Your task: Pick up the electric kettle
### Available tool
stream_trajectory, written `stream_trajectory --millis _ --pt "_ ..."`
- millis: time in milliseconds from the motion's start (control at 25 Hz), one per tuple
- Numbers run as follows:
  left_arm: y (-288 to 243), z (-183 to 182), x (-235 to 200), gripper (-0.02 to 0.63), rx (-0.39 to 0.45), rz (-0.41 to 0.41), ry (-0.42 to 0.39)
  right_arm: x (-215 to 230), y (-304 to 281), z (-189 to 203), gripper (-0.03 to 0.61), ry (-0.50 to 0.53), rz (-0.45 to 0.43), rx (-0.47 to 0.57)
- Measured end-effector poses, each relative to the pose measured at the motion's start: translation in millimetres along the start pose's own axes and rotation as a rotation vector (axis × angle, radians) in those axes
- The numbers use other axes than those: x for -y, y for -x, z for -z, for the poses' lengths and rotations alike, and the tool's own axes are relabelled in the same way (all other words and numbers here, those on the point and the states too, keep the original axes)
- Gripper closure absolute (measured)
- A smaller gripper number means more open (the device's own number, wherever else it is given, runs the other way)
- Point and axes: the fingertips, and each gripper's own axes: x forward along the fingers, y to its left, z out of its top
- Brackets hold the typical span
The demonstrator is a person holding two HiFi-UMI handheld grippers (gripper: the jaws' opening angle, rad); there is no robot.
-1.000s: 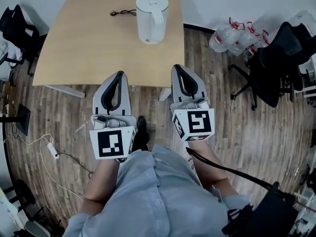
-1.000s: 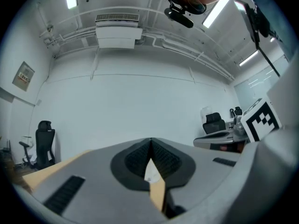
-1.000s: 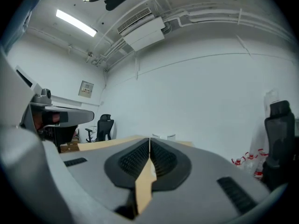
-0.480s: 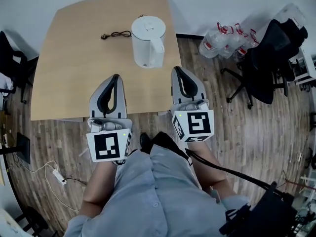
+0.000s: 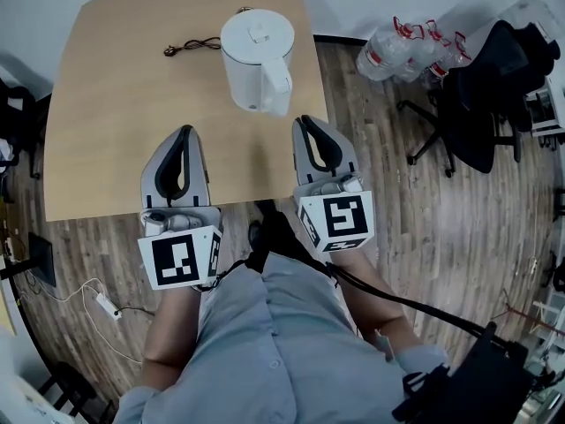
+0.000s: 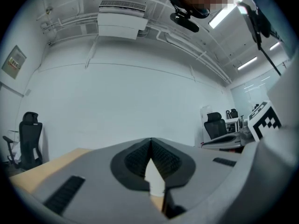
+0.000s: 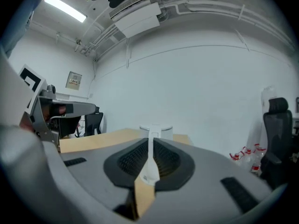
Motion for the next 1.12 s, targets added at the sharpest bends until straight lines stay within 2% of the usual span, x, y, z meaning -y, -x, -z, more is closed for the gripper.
stream_trajectory --millis 40,120,240,600,920,1120 --pt "0 4 -1 0.614 -0.008 -0.003 0.003 -2 -3 5 0.547 -0.011 -0.014 -0.015" --pt "-1 12 -3 0.614 -0.029 -0.006 0.009 -6 -9 14 0.414 -0.028 -0.03 -0.043" --pt "-9 24 -6 0.614 -0.062 -0.008 0.019 -3 -22 22 0.356 -0.031 -0.018 -0.069" --pt "-36 57 -37 0.614 -0.144 -0.05 0.038 3 -70 46 0.348 -0.042 -0.018 -0.137" --pt "-52 82 -61 0.614 -0.198 -0.089 0.064 7 -107 42 0.346 -0.043 -0.001 -0.118" --pt "-61 86 -67 0.614 -0.203 -0.093 0.08 7 -110 38 0.342 -0.035 0.005 -0.12"
